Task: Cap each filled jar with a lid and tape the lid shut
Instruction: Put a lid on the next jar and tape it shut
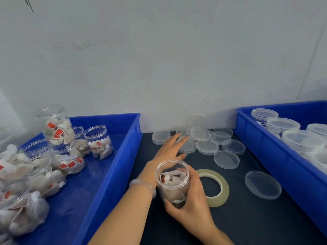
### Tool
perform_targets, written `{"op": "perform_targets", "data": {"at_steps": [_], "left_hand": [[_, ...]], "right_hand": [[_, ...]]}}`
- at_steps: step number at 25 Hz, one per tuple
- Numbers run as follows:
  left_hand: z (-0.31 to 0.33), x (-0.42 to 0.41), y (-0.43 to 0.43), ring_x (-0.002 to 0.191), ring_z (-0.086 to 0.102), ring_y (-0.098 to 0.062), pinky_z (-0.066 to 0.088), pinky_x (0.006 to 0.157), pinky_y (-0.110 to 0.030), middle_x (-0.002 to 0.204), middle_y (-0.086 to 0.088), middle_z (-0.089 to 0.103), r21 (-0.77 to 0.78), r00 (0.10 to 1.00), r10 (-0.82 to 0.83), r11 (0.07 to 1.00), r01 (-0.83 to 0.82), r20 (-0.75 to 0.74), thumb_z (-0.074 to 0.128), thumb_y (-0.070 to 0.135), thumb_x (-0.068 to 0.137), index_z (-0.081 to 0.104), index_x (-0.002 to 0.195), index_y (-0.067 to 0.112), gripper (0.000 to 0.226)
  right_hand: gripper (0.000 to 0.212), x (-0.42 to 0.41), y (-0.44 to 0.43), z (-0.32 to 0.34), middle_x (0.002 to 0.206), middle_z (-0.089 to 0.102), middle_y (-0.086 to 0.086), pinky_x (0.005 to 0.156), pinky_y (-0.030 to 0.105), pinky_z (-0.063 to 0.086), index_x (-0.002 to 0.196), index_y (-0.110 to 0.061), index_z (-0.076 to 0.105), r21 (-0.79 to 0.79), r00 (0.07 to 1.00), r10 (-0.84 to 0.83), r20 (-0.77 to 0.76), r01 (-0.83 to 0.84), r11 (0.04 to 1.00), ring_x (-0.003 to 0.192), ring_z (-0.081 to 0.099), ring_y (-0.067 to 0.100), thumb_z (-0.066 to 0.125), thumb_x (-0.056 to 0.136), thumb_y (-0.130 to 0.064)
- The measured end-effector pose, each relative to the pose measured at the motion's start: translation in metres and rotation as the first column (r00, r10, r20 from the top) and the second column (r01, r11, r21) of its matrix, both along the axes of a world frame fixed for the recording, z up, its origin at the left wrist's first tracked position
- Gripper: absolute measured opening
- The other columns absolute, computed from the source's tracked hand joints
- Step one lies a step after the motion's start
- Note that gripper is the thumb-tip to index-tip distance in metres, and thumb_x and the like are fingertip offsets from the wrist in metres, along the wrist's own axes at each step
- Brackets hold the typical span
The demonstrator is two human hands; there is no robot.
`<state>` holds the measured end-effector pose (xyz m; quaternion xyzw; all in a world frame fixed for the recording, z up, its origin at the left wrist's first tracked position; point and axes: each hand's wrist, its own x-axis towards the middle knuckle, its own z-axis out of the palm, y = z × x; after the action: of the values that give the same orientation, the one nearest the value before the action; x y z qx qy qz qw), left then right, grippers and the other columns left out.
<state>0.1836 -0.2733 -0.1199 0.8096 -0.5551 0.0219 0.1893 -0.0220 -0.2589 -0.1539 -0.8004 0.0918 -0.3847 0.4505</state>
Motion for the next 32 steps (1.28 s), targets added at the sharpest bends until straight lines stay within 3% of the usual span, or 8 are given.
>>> {"op": "perform_targets", "data": {"at_steps": [4,7,9,13,18,21,27,32], "left_hand": [[-0.015,0.012,-0.009,0.153,0.011,-0.022,0.008,0.122,-0.036,0.166,-0.006,0.015,0.271,0.936,-0.083,0.963,-0.014,0.342,0.044,0.028,0.105,0.022,0.157,0.016,0.058],[-0.025,0.006,0.006,0.127,0.055,-0.026,0.039,0.106,-0.031,0.136,-0.012,0.058,-0.041,0.895,0.013,0.999,0.006,0.447,0.072,0.027,0.089,0.059,0.132,0.008,0.049],[-0.033,0.0,0.014,0.106,0.066,-0.026,0.051,0.091,-0.031,0.116,-0.011,0.066,-0.2,0.868,0.114,0.98,-0.017,0.484,0.084,0.031,0.074,0.068,0.115,0.007,0.05],[-0.038,0.0,0.013,0.147,0.026,-0.031,0.033,0.115,-0.041,0.162,-0.014,0.019,-0.02,0.979,0.191,0.982,-0.19,0.071,0.064,0.053,0.089,0.03,0.151,0.015,0.081],[-0.043,0.002,0.004,0.13,0.05,-0.028,0.041,0.094,-0.031,0.144,-0.007,0.048,-0.196,0.93,0.268,0.927,-0.32,-0.252,0.072,0.034,0.088,0.041,0.14,0.018,0.063],[-0.049,0.008,0.007,0.128,0.051,-0.029,0.042,0.092,-0.031,0.139,-0.009,0.051,-0.233,0.894,0.342,0.881,-0.412,-0.289,0.071,0.03,0.088,0.046,0.136,0.019,0.055],[-0.042,0.012,-0.005,0.149,0.021,-0.025,0.031,0.113,-0.041,0.164,-0.005,0.016,-0.154,0.923,0.212,0.95,-0.271,-0.32,0.076,0.042,0.083,0.026,0.152,0.032,0.087],[-0.041,0.011,-0.01,0.125,0.045,-0.012,0.033,0.092,-0.021,0.141,0.001,0.045,-0.191,0.892,0.191,0.938,-0.289,-0.41,0.078,0.028,0.084,0.041,0.141,0.022,0.069]], "right_hand": [[0.098,0.002,-0.001,-0.004,0.134,0.049,-0.02,0.1,0.027,0.047,0.143,-0.042,0.029,0.005,1.0,0.007,-0.001,-0.007,1.0,0.127,0.05,0.01,0.086,0.064,-0.033],[0.097,0.003,-0.002,-0.006,0.134,0.051,-0.013,0.1,0.032,0.048,0.144,-0.032,0.033,0.04,0.999,0.023,-0.023,-0.022,0.999,0.127,0.051,0.012,0.086,0.063,-0.033],[0.096,0.002,-0.001,-0.005,0.134,0.051,-0.012,0.1,0.033,0.049,0.144,-0.029,0.034,0.048,1.0,0.022,-0.021,-0.021,0.999,0.127,0.051,0.013,0.086,0.063,-0.032],[0.096,0.003,-0.002,-0.006,0.135,0.05,-0.015,0.103,0.034,0.047,0.144,-0.031,0.033,0.071,0.999,0.033,-0.018,-0.032,0.997,0.13,0.049,0.012,0.085,0.062,-0.031],[0.099,0.004,-0.003,-0.009,0.137,0.049,-0.014,0.102,0.033,0.048,0.143,-0.042,0.03,0.084,0.999,0.048,-0.001,-0.048,0.995,0.131,0.049,0.014,0.086,0.063,-0.031],[0.1,0.004,-0.004,-0.009,0.135,0.049,-0.016,0.102,0.029,0.048,0.142,-0.048,0.028,0.08,0.999,0.043,0.003,-0.044,0.996,0.131,0.049,0.013,0.086,0.062,-0.032],[0.092,0.006,-0.005,-0.004,0.127,0.057,-0.017,0.095,0.02,0.049,0.136,-0.048,0.039,0.058,0.997,0.04,0.062,-0.043,0.997,0.121,0.057,0.008,0.086,0.062,-0.018],[0.096,0.006,-0.005,-0.011,0.134,0.054,-0.012,0.1,0.033,0.048,0.142,-0.04,0.033,0.072,0.999,0.049,0.012,-0.05,0.996,0.127,0.053,0.013,0.086,0.063,-0.025]]}}
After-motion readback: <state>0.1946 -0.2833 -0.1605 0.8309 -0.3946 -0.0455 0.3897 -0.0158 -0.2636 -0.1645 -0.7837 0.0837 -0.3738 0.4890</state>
